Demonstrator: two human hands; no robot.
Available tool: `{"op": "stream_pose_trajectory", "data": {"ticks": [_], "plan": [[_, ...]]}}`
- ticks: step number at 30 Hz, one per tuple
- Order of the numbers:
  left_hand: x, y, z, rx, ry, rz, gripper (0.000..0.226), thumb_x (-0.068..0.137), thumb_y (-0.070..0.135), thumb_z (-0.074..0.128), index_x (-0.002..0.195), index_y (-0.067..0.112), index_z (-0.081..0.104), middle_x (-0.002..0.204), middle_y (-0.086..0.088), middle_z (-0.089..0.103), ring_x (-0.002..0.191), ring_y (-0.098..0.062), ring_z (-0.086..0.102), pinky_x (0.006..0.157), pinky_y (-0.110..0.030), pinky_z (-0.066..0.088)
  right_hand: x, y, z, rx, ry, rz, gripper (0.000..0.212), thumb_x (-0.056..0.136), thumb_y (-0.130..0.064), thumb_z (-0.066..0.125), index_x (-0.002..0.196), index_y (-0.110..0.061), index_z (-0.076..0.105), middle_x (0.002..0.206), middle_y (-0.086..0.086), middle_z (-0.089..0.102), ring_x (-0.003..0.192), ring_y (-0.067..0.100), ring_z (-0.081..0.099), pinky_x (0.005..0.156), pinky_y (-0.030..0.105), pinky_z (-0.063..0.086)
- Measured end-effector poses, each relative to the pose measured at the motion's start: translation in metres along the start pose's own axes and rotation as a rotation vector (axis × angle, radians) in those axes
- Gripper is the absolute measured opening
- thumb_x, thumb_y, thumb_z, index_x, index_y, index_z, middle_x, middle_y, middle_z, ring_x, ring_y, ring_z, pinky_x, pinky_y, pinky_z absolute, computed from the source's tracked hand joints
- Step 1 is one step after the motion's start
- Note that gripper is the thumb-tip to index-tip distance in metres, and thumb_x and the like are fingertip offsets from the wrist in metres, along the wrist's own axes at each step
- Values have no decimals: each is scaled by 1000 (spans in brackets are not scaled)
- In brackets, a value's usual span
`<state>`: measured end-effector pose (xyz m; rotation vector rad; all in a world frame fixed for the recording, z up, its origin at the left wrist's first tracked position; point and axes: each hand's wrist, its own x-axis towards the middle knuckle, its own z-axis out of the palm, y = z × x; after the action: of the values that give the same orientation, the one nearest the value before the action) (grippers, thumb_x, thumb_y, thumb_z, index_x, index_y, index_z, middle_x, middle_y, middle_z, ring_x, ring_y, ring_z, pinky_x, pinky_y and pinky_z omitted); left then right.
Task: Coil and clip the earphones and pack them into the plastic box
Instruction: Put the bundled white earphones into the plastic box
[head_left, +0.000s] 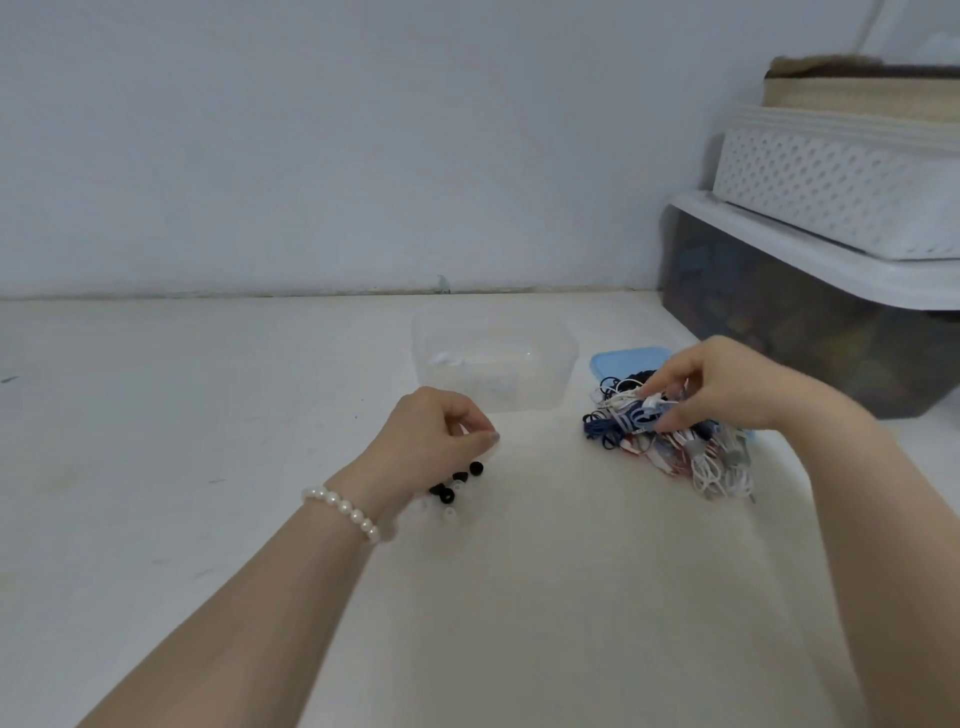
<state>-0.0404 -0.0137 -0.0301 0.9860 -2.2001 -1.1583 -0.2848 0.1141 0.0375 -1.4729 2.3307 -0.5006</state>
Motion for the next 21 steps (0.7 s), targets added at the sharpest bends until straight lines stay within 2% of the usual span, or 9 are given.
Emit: {"op": "stream_pose_trajectory", "data": {"ticks": [3, 6, 9, 13, 16, 18, 21], "plan": [[-4, 3, 1, -19, -22, -7, 7, 80, 17, 67, 75, 14, 70, 55, 0, 59, 42, -17, 56, 40, -22, 44, 3, 6, 14, -62, 18, 4, 33, 62, -11, 82, 88, -28, 71, 78, -2, 58, 66, 12, 51, 62, 26, 42], [-5, 3, 0, -49, -22, -34, 7, 81, 15, 66, 76, 11, 69, 55, 0, 59, 43, -20, 56, 38, -23, 45, 7, 7, 16, 37, 68, -40, 25, 61, -10, 83, 78, -24, 71, 68, -1, 57, 59, 14, 48, 59, 27, 39], [-5, 3, 0, -44, -8, -37, 8, 81, 15, 66, 75, 12, 69, 55, 0, 59, 41, -17, 56, 37, -20, 42, 9, 9, 13, 140, 103, -71, 25, 58, -9, 85, 70, -20, 66, 66, 0, 58, 58, 15, 49, 61, 28, 40], [-5, 3, 0, -50, -24, -36, 7, 81, 16, 65, 76, 12, 68, 57, -7, 62, 41, -18, 57, 35, -20, 40, 8, 10, 13, 216, 116, -44, 26, 58, -21, 86, 74, -18, 66, 73, -1, 65, 65, 16, 56, 65, 28, 45], [-5, 2, 1, -66, -37, -28, 7, 81, 16, 65, 76, 12, 68, 61, -12, 66, 42, -21, 56, 34, -22, 41, 3, 15, 5, 229, 306, 22, 23, 65, -29, 81, 80, -21, 66, 82, -2, 61, 73, 18, 56, 69, 31, 44], [-4, 1, 1, -67, -29, -25, 8, 81, 16, 65, 75, 12, 68, 56, -6, 64, 43, -22, 56, 35, -23, 43, -2, 21, -6, 145, 382, 89, 20, 65, -24, 82, 74, -18, 64, 79, 3, 61, 72, 21, 55, 68, 31, 43], [-2, 2, 3, -52, -38, -13, 7, 80, 17, 67, 75, 13, 69, 55, -4, 62, 41, -19, 56, 37, -24, 46, -8, 27, -15, 14, 248, 243, 22, 60, -16, 85, 65, -11, 64, 72, 8, 65, 69, 22, 58, 66, 32, 47]]}}
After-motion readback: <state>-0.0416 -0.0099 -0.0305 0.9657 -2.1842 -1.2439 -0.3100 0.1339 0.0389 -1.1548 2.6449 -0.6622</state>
